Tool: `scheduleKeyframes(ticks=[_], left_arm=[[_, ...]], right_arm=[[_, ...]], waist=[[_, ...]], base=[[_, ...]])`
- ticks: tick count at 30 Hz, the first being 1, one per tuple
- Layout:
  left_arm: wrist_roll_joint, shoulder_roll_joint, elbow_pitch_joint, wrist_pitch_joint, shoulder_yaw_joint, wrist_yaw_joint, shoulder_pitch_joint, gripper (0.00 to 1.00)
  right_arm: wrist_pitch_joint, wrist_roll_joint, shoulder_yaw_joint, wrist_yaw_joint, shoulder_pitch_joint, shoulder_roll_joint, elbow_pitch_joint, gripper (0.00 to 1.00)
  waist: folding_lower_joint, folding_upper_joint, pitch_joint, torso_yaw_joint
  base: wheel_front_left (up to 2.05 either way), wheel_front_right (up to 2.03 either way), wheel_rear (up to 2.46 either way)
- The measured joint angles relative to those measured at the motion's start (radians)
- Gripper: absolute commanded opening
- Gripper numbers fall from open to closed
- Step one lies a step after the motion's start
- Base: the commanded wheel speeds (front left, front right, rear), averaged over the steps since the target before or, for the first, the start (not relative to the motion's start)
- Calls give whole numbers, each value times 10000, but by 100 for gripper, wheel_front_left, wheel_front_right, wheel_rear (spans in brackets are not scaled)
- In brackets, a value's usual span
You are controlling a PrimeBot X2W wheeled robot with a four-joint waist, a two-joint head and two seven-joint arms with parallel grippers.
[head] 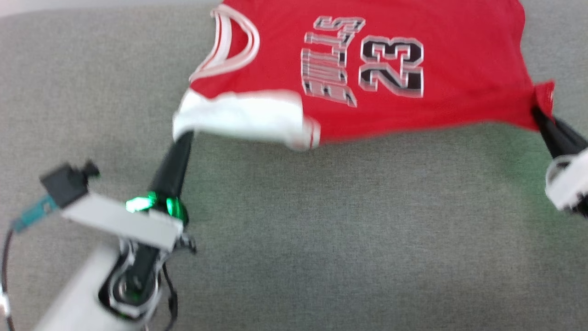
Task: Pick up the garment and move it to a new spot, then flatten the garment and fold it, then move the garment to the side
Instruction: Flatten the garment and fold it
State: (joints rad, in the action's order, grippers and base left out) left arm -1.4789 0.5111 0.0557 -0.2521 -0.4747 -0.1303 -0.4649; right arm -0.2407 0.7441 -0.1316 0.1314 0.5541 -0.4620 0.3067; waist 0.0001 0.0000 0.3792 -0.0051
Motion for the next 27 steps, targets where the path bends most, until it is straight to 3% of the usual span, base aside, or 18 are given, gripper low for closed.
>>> scheduleKeyframes(ticks=[8,15,22,27], left_arm=[[629,397,-2245,-94,157,-2,2718,0],[968,922,-4052,-123,169,-2,4399,0],[1108,1701,-5300,-123,-186,-2,5320,0],[1152,1758,-5561,-123,-232,0,5242,0]], right_arm=[[-1074,-4,961,-2,-2898,-612,-2523,0],[-1848,0,2006,-2,-4804,-736,-4635,0],[-2412,265,2886,-2,-6286,-713,-5973,0],[-2523,397,3219,-2,-6500,-667,-6209,0]], waist=[[-1,0,-570,38],[0,1,-887,106],[0,0,-888,72],[0,0,-786,-3]], base=[[0,0,0],[0,0,0],[0,0,0],[0,0,0]])
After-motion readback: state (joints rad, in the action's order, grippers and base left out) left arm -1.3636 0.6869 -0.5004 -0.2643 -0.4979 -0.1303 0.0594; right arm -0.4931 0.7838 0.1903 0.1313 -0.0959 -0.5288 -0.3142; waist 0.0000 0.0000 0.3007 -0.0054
